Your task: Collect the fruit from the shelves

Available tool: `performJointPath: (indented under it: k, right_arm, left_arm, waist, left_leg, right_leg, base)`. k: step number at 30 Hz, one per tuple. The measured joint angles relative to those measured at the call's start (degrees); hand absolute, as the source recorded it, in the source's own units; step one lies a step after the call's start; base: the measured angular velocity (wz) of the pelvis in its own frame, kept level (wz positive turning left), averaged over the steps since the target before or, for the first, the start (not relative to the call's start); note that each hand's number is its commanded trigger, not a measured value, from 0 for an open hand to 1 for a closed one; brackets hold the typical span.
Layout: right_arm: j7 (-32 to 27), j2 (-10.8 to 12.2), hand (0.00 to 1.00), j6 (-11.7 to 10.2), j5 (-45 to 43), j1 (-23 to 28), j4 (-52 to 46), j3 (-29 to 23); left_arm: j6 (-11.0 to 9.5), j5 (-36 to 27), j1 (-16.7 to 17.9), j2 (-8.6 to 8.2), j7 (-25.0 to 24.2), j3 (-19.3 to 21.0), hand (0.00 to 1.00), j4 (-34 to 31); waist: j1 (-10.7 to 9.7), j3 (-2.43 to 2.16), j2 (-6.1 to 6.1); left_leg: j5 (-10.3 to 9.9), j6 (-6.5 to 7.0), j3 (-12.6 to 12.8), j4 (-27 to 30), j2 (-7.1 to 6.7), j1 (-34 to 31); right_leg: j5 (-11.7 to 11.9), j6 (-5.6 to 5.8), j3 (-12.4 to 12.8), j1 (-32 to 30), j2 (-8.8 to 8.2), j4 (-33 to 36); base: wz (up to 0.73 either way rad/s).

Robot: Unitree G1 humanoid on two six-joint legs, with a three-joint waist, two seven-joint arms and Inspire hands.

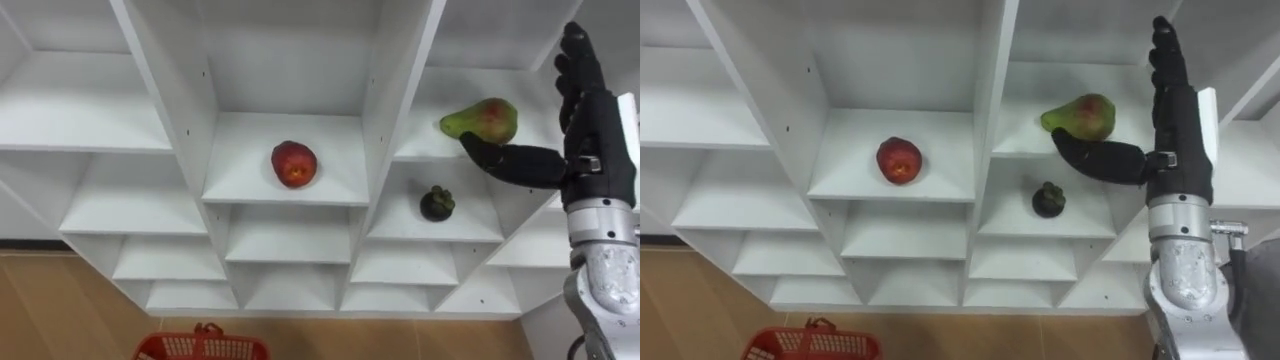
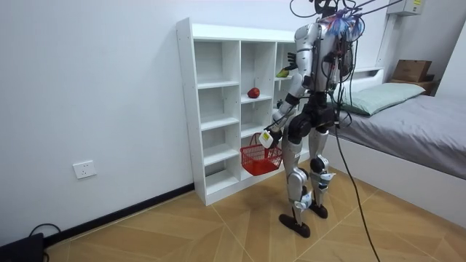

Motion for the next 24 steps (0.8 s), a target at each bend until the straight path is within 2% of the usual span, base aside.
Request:
performJointPath:
  k: [5,13,16,24]
  right_arm:
    - [0.2,0.0,0.0,0.1,0.8,-0.5,0.4,-0.1]
    - [2.5,0.0,0.0,0.6,1.8,-4.4,2.0,-0.3]
    - [3.6,-0.8,0.0,1.1,2.3,-6.8,5.4,-0.5]
    - [6.3,-2.2,0.0,3.5,1.4,-8.3,10.4,-0.8]
  left_arm:
    - [0.0,0.0,0.4,0.05,0.1,0.0,1.0,-0.3]
    - [0.3,0.0,0.4,0.07,0.2,0.4,1.0,-1.0]
    - [0.5,0.1,0.4,0.12,0.0,1.5,1.0,-1.7]
    - [2.4,0.1,0.2,0.32,-1.2,2.2,1.0,-2.5]
  waist:
    - [-0.1,0.06,-0.02]
    - [0.0,0.3,-0.73]
    - [0.0,0.58,-1.28]
    - [0.3,0.39,-1.64]
  left_leg:
    - [0.0,0.01,-0.5,0.2,0.0,-0.1]
    - [0.0,0.01,-0.6,0.5,-0.04,-0.2]
    - [0.0,0.01,-0.7,0.5,-0.07,-0.3]
    - [0.0,0.01,-1.5,0.6,-0.15,-0.5]
  right_leg:
    - [0.0,0.0,-1.2,0.5,-0.12,-0.1]
    - [0.0,0.0,-1.3,0.5,-0.2,-0.2]
    - [0.0,0.01,-1.9,0.4,-0.33,-0.2]
    - [0.0,0.03,-2.7,0.4,-0.45,-0.1]
  base:
    - [0.07]
    - [0.0]
    - [0.04]
    - [0.02]
